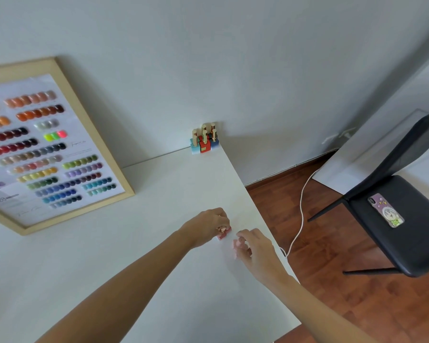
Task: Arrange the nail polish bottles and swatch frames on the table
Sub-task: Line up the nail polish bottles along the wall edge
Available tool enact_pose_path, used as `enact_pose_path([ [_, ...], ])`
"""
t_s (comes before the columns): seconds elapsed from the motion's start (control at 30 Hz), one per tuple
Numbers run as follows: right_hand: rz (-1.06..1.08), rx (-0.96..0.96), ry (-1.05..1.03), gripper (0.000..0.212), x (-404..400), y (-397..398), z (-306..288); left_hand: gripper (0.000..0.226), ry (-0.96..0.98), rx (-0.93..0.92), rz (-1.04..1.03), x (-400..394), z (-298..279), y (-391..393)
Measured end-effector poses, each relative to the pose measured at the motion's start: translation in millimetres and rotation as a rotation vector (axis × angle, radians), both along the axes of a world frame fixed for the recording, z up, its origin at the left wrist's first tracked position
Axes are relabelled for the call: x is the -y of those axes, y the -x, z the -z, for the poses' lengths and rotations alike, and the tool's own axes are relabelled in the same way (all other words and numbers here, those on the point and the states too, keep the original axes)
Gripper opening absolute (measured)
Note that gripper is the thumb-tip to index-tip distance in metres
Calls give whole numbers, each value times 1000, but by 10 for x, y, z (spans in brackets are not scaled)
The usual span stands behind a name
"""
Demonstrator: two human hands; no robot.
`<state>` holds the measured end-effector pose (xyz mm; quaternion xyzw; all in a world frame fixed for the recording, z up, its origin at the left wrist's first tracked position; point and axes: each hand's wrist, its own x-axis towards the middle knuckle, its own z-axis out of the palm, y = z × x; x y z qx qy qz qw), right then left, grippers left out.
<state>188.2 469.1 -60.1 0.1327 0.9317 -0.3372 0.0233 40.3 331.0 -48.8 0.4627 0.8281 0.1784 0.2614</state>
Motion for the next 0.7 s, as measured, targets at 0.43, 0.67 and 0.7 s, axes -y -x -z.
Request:
enact_pose_path([
  [0.43,36,61,-38,11,-112,400,-80,24,-90,31,-217,269,28,279],
  [0.67,-78,-15,-27,13,-290,1341,-375,12,-163,14,-483,360,-115,817],
  [0.7,-97,-25,-33,14,-295,1514,-401,12,-156,5,-528,358,-124,913],
])
